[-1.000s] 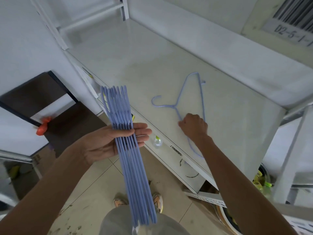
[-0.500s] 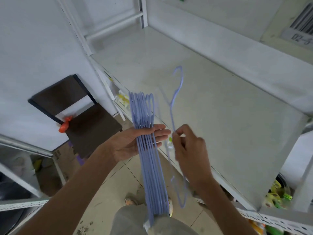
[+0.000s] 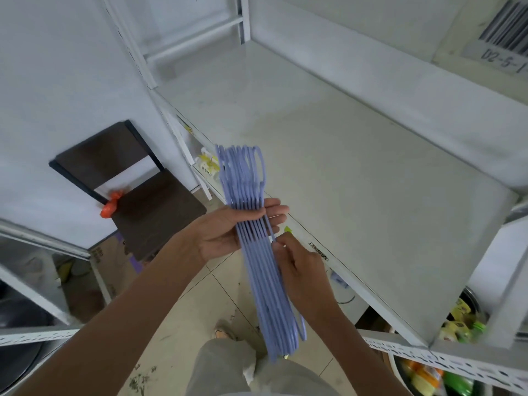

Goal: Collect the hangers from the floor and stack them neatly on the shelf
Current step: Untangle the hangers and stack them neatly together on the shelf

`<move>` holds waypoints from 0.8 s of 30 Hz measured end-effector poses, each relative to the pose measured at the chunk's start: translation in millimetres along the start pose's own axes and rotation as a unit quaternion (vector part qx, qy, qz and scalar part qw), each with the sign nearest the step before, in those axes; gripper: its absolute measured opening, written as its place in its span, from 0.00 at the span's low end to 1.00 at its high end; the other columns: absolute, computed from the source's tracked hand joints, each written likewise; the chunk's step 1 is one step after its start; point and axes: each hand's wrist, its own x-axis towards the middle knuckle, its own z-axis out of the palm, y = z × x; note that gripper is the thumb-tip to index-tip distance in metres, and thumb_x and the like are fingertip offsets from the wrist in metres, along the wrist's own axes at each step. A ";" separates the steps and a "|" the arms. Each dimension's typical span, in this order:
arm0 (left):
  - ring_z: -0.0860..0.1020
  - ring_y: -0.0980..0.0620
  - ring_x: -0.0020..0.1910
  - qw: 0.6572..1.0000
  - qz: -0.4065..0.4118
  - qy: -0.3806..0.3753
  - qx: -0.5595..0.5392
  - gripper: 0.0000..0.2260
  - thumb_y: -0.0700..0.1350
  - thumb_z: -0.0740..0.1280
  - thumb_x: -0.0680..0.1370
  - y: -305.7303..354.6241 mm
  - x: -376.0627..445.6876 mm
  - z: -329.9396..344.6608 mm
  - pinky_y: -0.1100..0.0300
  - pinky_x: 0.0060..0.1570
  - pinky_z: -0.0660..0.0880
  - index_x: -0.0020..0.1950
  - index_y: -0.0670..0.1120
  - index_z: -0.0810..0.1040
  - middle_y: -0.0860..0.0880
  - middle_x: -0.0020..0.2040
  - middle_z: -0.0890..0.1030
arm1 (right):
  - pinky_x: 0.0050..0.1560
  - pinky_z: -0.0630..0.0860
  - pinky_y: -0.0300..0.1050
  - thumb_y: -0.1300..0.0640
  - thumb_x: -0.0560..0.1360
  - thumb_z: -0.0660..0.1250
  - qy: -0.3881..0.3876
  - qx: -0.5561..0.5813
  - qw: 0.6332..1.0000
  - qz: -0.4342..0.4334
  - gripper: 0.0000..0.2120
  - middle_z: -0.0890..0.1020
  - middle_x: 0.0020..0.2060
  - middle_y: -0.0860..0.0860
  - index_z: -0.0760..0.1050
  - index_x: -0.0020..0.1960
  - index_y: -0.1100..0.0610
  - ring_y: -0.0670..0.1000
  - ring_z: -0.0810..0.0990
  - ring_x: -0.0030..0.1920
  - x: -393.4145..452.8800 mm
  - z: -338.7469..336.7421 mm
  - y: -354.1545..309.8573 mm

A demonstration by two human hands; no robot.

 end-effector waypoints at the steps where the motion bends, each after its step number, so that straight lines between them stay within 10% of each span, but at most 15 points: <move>1: 0.78 0.45 0.69 1.000 0.003 0.000 -0.004 0.18 0.34 0.60 0.83 0.1 1.8 0.3 0.54 0.64 0.78 0.74 0.37 0.72 0.40 0.70 0.79 | 0.34 0.78 0.54 0.42 0.85 0.53 -0.033 0.096 0.994 0.047 0.15 0.77 0.31 0.53 0.70 0.45 0.47 0.54 0.77 0.30 -2.4 -1.1 -4.5; 4: 0.80 0.45 0.67 1.000 0.018 0.013 -0.017 0.20 0.34 0.62 0.81 0.4 6.6 3.2 0.55 0.58 0.81 0.74 0.35 0.71 0.38 0.69 0.79 | 0.48 0.83 0.56 0.43 0.86 0.56 -0.172 0.390 0.887 0.178 0.20 0.87 0.44 0.60 0.79 0.56 0.57 0.58 0.85 0.40 -9.6 -12.6 -21.3; 9: 0.80 0.44 0.66 0.999 0.027 0.028 -0.032 0.21 0.34 0.61 0.80 10.7 9.0 3.9 0.54 0.59 0.81 0.74 0.34 0.70 0.37 0.68 0.79 | 0.53 0.81 0.55 0.45 0.86 0.57 -0.278 0.487 0.801 0.206 0.24 0.86 0.49 0.62 0.76 0.66 0.65 0.60 0.84 0.46 -32.8 -22.1 -26.3; 24: 0.74 0.40 0.72 0.997 -0.062 -0.033 -0.044 0.20 0.35 0.57 0.83 29.2 10.5 12.3 0.47 0.71 0.72 0.76 0.32 0.66 0.34 0.73 0.74 | 0.57 0.77 0.57 0.51 0.79 0.72 -0.277 0.471 0.820 0.174 0.11 0.86 0.47 0.56 0.84 0.55 0.58 0.58 0.83 0.51 -64.8 -20.2 -16.4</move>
